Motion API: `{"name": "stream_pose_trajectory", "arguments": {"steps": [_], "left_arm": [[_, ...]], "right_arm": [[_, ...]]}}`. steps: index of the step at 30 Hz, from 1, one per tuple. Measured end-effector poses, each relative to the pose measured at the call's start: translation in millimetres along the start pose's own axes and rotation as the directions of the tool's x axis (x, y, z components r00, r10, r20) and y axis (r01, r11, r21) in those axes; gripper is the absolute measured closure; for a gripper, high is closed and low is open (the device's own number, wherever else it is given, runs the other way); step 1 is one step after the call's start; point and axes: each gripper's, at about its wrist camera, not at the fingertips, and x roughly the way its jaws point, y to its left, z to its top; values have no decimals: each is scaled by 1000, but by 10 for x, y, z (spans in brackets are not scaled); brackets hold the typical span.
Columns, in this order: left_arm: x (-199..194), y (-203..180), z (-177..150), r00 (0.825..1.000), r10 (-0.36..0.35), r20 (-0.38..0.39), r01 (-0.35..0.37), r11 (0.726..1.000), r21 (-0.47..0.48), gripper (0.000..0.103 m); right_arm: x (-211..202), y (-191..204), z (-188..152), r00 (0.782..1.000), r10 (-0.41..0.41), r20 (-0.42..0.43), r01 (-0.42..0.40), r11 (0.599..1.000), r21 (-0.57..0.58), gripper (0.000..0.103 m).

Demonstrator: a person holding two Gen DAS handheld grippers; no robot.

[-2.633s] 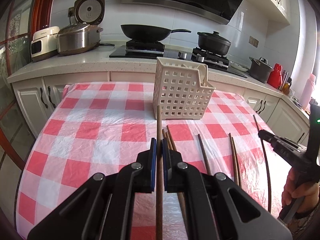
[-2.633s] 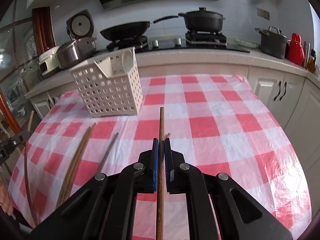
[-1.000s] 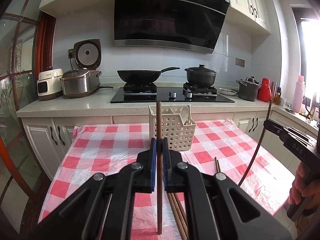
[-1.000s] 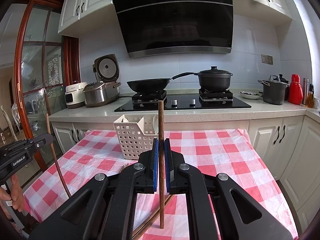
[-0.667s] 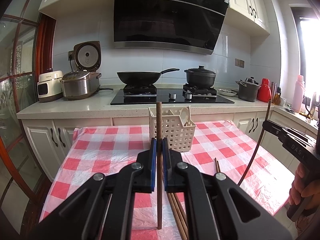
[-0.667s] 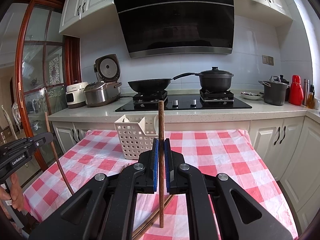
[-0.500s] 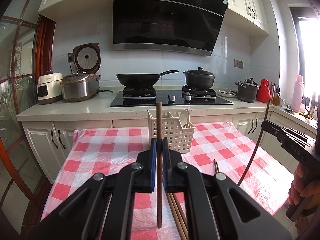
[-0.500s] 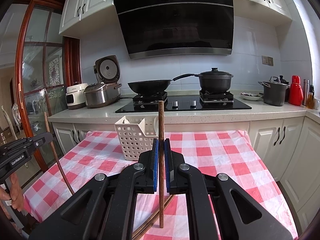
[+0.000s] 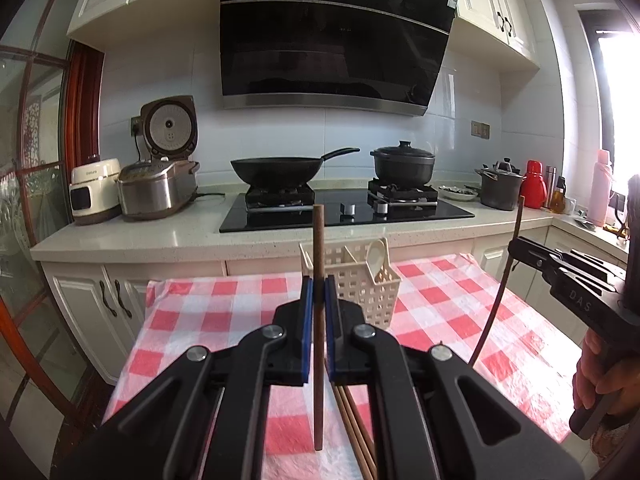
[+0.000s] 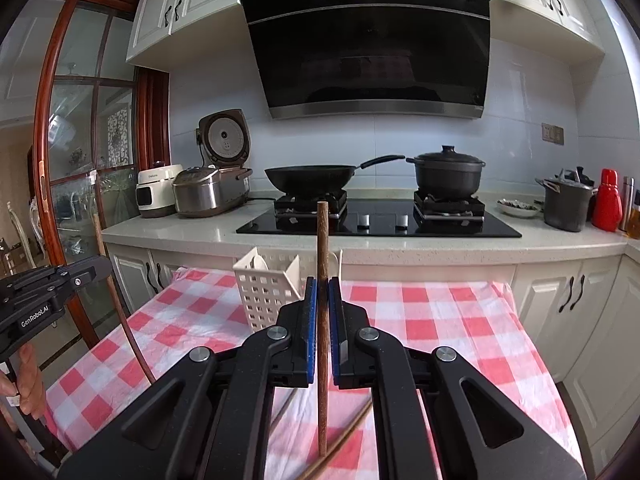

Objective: Organize utensils
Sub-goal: 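Carry both upright chopsticks up toward the white caddy with both tools, then lower both chopsticks into the caddy and open both tools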

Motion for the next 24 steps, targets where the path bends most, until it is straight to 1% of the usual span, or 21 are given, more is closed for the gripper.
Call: {"name": "stream_pose_trajectory", "arguments": {"steps": [4, 8, 11, 15, 19, 22, 24], "left_arm": [[105, -31, 203, 999, 5, 33, -6, 1000, 22, 97], [228, -34, 481, 997, 6, 72, -8, 999, 34, 97], [293, -38, 752, 993, 12, 117, -18, 998, 53, 97], [384, -66, 1164, 983, 13, 185, -26, 997, 67, 97], [548, -65, 1504, 974, 10, 227, -24, 998, 60, 97], [735, -89, 1704, 972, -2, 236, -11, 999, 52, 97], [871, -126, 1779, 972, -11, 233, -2, 998, 57, 97]], "right_arm": [[154, 61, 199, 1000, -2, 26, 3, 1000, -30, 97], [347, 69, 492, 998, -2, 55, 4, 999, -36, 97], [468, 53, 762, 996, 6, 85, -4, 1000, -29, 97], [669, 50, 1043, 994, 12, 113, -9, 1000, -30, 97], [933, 53, 1219, 994, 16, 110, -14, 1000, -19, 97], [1133, 57, 1292, 994, 14, 106, -12, 1000, -17, 97], [1262, 58, 1305, 995, 18, 99, -16, 1000, -16, 97]]}}
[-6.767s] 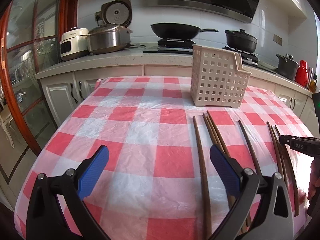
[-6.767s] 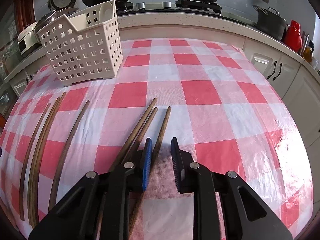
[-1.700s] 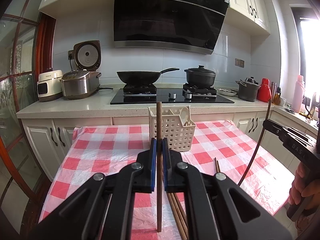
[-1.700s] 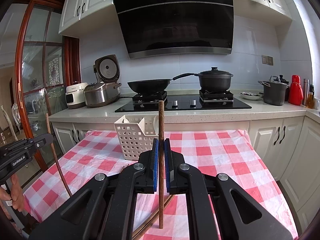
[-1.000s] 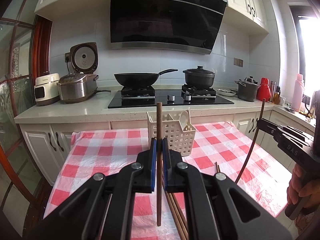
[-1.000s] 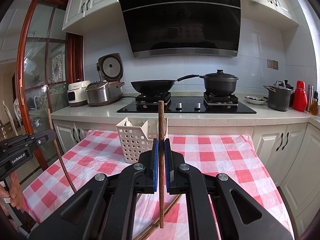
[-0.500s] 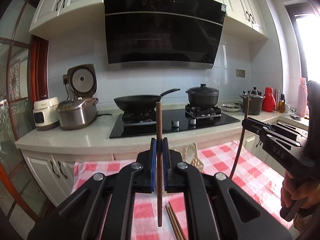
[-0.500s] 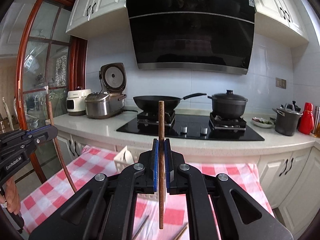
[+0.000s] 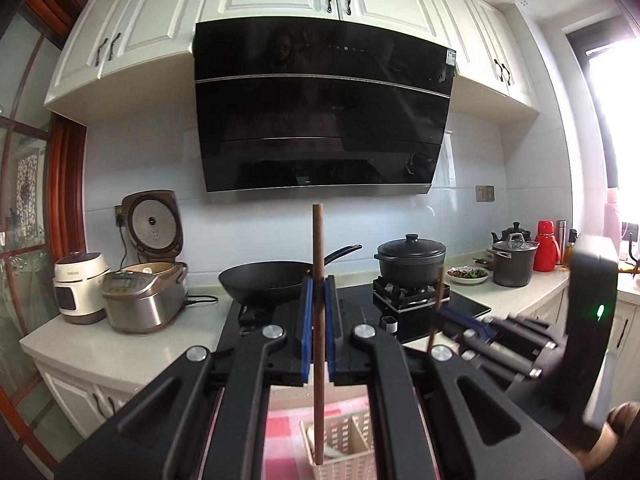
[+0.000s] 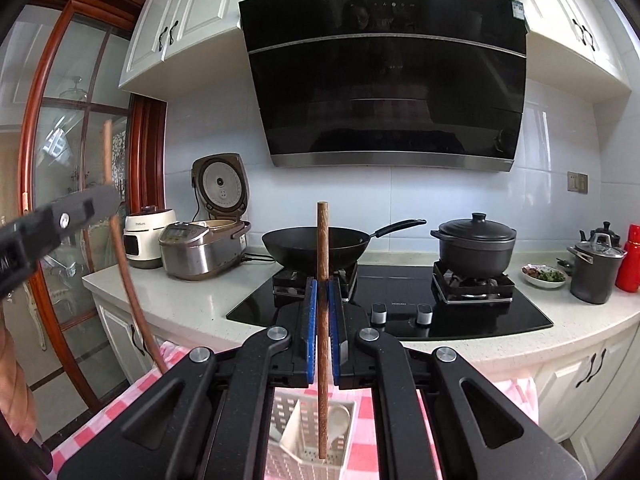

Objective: Organize utensils
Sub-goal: 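Lower both chopsticks into the caddy and open both tools, then move both tools back down to the loose chopsticks on the cloth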

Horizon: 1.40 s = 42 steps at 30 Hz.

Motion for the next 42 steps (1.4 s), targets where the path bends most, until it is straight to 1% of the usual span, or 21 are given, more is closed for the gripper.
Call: {"name": "stream_pose_trajectory", "arguments": {"steps": [2, 5, 11, 14, 17, 19, 21, 23, 24, 25, 26, 27, 28, 29, 31, 33, 34, 36, 37, 38, 42], "left_arm": [[118, -20, -5, 1000, -8, -4, 8, 1000, -3, 97], [353, -38, -124, 999, -21, -32, 20, 1000, -14, 97], [786, 45, -537, 989, -43, -138, 35, 998, -57, 97], [972, 107, -746, 977, -72, -202, 58, 996, -74, 97], [1130, 131, -918, 958, -91, -272, 72, 994, -77, 97], [1209, 143, -1024, 947, -91, -307, 69, 994, -80, 97], [1290, 161, -1127, 932, -105, -347, 77, 993, -92, 97], [1333, 198, -1215, 926, -98, -364, 64, 992, -105, 97], [1348, 230, -1250, 924, -96, -369, 57, 992, -114, 97], [1348, 245, -1275, 923, -96, -372, 54, 991, -123, 93], [1339, 271, -1289, 923, -94, -372, 48, 990, -131, 84], [1316, 293, -1293, 925, -89, -369, 40, 990, -137, 78], [1282, 337, -1295, 930, -76, -360, 24, 989, -147, 62], [1256, 371, -1288, 934, -71, -351, 15, 987, -158, 55], [1161, 450, -1270, 940, -62, -336, 0, 983, -181, 54], [1020, 521, -1256, 947, -31, -320, -33, 980, -194, 44], [937, 550, -1243, 951, -17, -310, -49, 978, -204, 38], [706, 614, -1267, 957, 23, -289, -92, 969, -229, 31], [597, 621, -1277, 959, 45, -281, -114, 966, -232, 24], [493, 624, -1303, 959, 69, -275, -135, 964, -230, 19], [26, 495, -1495, 955, 134, -265, -182, 970, -163, 13]], "right_arm": [[109, -12, -40, 1000, 6, -13, -6, 1000, 8, 97], [278, -10, -163, 999, 21, -38, -21, 1000, 13, 97], [559, 8, -414, 993, 54, -107, -51, 998, 26, 97], [713, 22, -504, 983, 72, -169, -68, 997, 30, 97], [878, 43, -572, 964, 95, -247, -87, 995, 43, 97], [973, 61, -620, 957, 87, -278, -79, 996, 38, 97], [1057, 76, -692, 951, 72, -301, -63, 997, 39, 97], [1127, 54, -759, 945, 63, -320, -45, 997, 64, 96], [1161, 47, -793, 941, 59, -332, -38, 997, 69, 92], [1172, 39, -816, 941, 49, -336, -28, 997, 68, 91], [1170, 29, -832, 941, 42, -335, -21, 998, 66, 87], [1155, 12, -847, 943, 38, -332, -17, 998, 66, 76], [1123, -20, -854, 945, 39, -325, -14, 997, 77, 65], [1078, -68, -856, 949, 42, -312, -13, 995, 95, 43], [966, -154, -847, 956, 50, -290, -15, 992, 124, 42], [825, -229, -836, 962, 27, -273, 7, 992, 124, 42], [725, -275, -835, 965, 20, -261, 15, 991, 132, 42], [512, -364, -854, 970, 11, -242, 28, 988, 154, 41], [394, -414, -884, 971, 5, -238, 36, 986, 165, 41], [305, -455, -909, 971, 1, -240, 42, 983, 176, 41], [-154, -602, -1142, 967, -22, -253, 80, 972, 221, 41]]}}
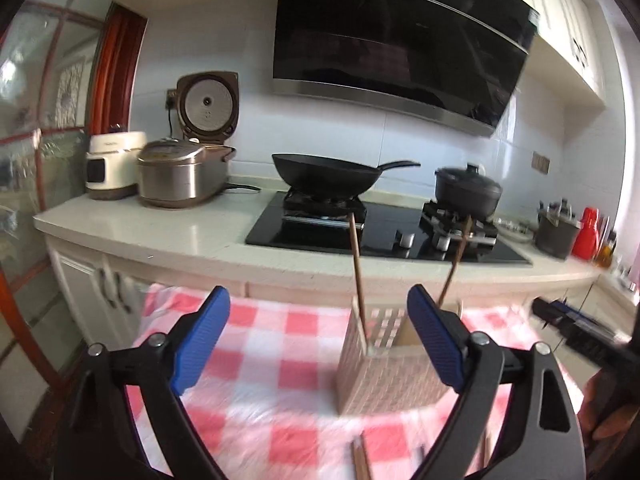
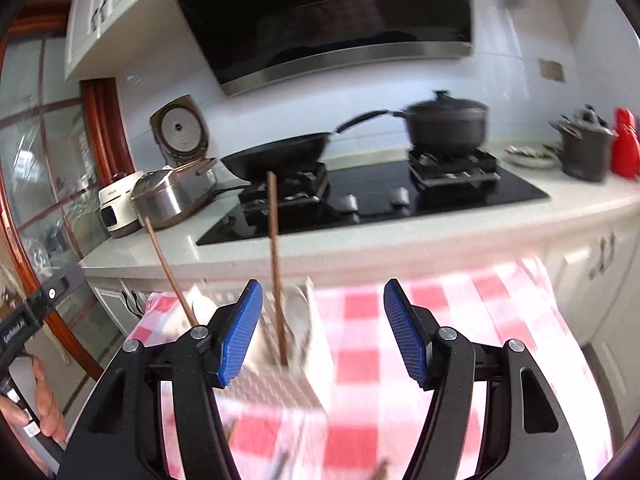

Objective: Organize utensils
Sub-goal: 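Move both tools back down to the loose chopsticks on the cloth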

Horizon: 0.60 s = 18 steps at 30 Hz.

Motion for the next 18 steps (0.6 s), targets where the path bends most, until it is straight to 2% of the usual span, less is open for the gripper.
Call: {"name": "stream_pose_trajectory", "arguments": {"steps": [3, 8, 13, 18], "left_arm": [[-271, -70, -276, 999, 36, 2, -36, 998, 44, 7], [-579, -127, -743, 999, 30, -38, -29, 999, 38, 6], [-706, -225, -1080, 995, 60, -84, -55, 997, 63, 5], [-787, -298, -1305, 992, 48, -120, -39, 996, 76, 5]], "right_arm": [[-270, -130, -303, 1000, -18, -8, 19, 999, 27, 41], [-543, -279, -757, 997, -46, -56, 48, 998, 45, 41], [-660, -351, -1070, 991, -77, -110, 81, 996, 36, 42], [-673, -375, -1305, 983, -97, -157, 102, 995, 22, 43]]}}
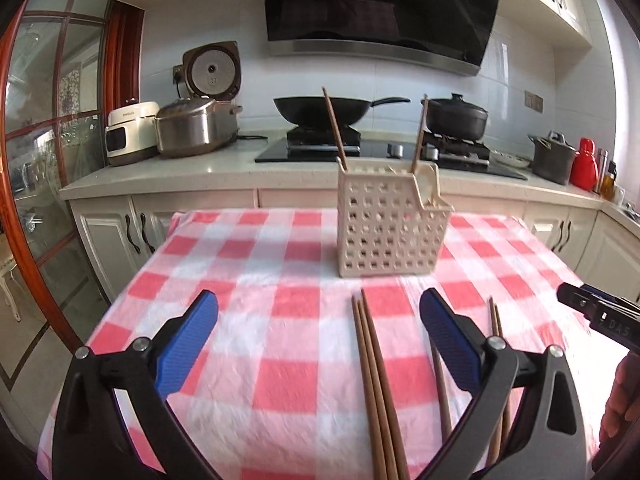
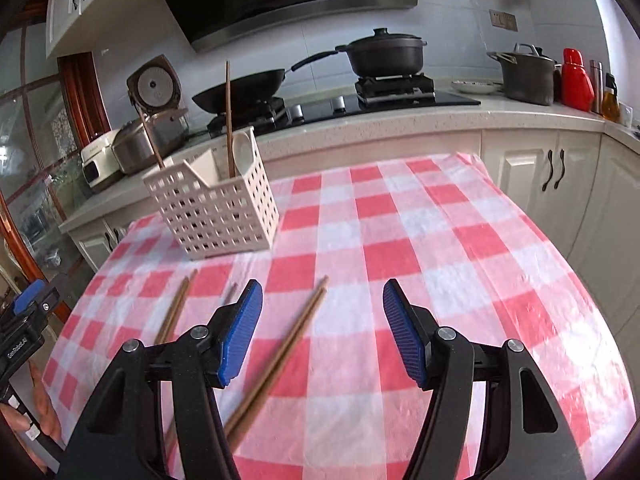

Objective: Organize utensils
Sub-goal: 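Move both tools back down to the loose chopsticks on the cloth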

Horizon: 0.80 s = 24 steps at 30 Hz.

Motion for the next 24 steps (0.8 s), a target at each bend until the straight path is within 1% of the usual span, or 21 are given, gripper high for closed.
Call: {"name": "stream_pose_trajectory", "arguments": {"steps": [4, 6, 12, 19, 24], "left_arm": [[12, -116, -117, 1000, 3, -22, -2, 998, 63, 5], [23, -149, -139, 1000, 11, -25, -9, 997, 81, 5], [44, -75, -126, 1000, 19, -18, -18, 999, 49, 5], [71, 64, -129, 999, 30, -12, -30, 1000, -6, 5], [94, 109, -158, 999, 27, -23, -27, 1000, -11, 5]], "right_arm": [[100, 40, -137, 999, -18, -41, 17, 1000, -21, 50], [164, 76, -182, 998, -26, -63, 24, 999, -37, 57], [337, 158, -268, 993, -10, -119, 6, 999, -32, 67], [510, 231, -289, 984, -1, -177, -1, 1000, -10, 69], [586, 286, -307, 979, -8, -206, 6, 1000, -12, 69]]}}
